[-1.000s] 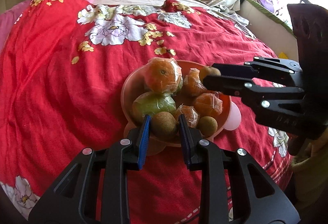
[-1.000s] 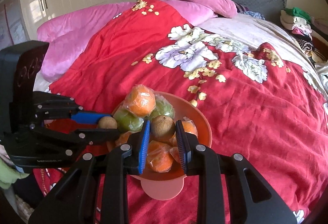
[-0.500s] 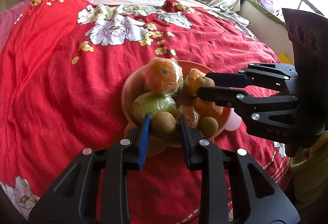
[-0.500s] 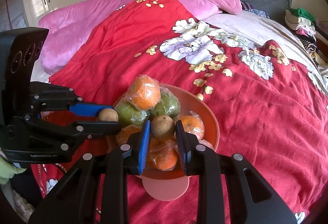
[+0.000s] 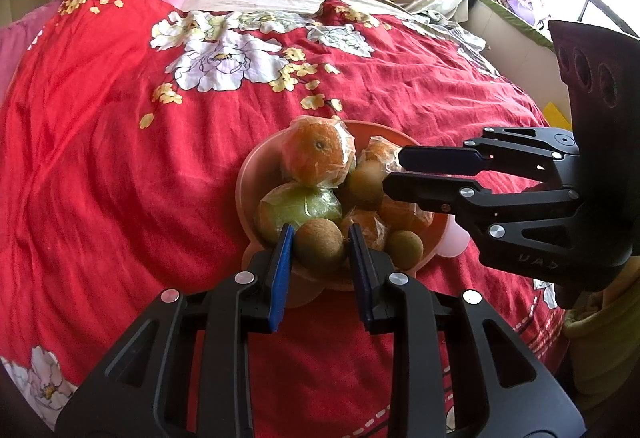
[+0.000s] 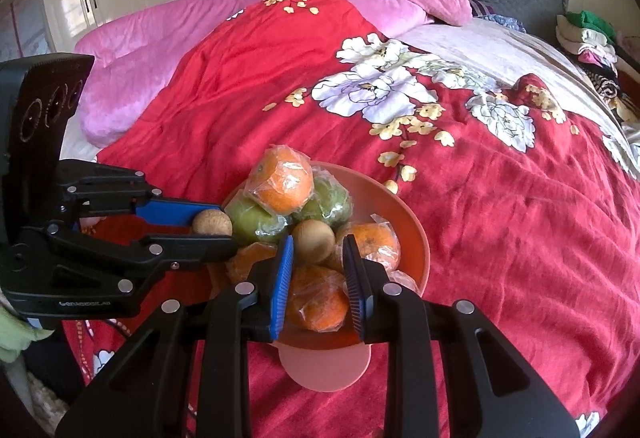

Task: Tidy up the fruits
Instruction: 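Lower the longans into the bowl and open both tools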

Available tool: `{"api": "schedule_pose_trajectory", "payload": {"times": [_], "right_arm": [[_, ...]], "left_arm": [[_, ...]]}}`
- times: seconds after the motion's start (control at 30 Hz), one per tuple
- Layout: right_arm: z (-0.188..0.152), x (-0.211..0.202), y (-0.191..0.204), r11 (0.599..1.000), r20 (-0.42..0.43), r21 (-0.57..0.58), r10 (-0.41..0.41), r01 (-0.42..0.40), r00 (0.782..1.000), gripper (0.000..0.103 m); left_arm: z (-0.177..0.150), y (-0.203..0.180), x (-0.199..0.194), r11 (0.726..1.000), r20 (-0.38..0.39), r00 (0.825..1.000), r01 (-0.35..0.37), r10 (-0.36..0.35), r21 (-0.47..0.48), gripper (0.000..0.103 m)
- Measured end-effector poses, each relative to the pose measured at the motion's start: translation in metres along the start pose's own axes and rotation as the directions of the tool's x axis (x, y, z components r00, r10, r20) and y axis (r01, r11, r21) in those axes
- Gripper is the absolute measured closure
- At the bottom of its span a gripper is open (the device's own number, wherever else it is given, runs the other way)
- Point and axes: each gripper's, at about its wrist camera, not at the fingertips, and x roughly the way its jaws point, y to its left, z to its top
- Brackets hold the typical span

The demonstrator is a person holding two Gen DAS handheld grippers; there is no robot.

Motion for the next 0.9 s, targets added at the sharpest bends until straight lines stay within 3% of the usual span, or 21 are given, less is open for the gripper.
{"api": "schedule_pose_trajectory", "payload": {"times": [0.37,0.9], "right_arm": [[0.002,-0.015,-0.004,0.999,0.038,0.028,0.018,-0.019,0.999,0.068],[0.004,-0.033,-0.007,0.999,0.085,0.046,0.010,-0.014,0.996,0.062]], "left_arm": [[0.001,0.000,0.000,1.000,-0.002,1.000,-0.001,0.001,-0.002,0.083],[0.006,0.000,-0.005,1.000,0.015,1.000,-0.006,0.006,0.002,0.083]]}}
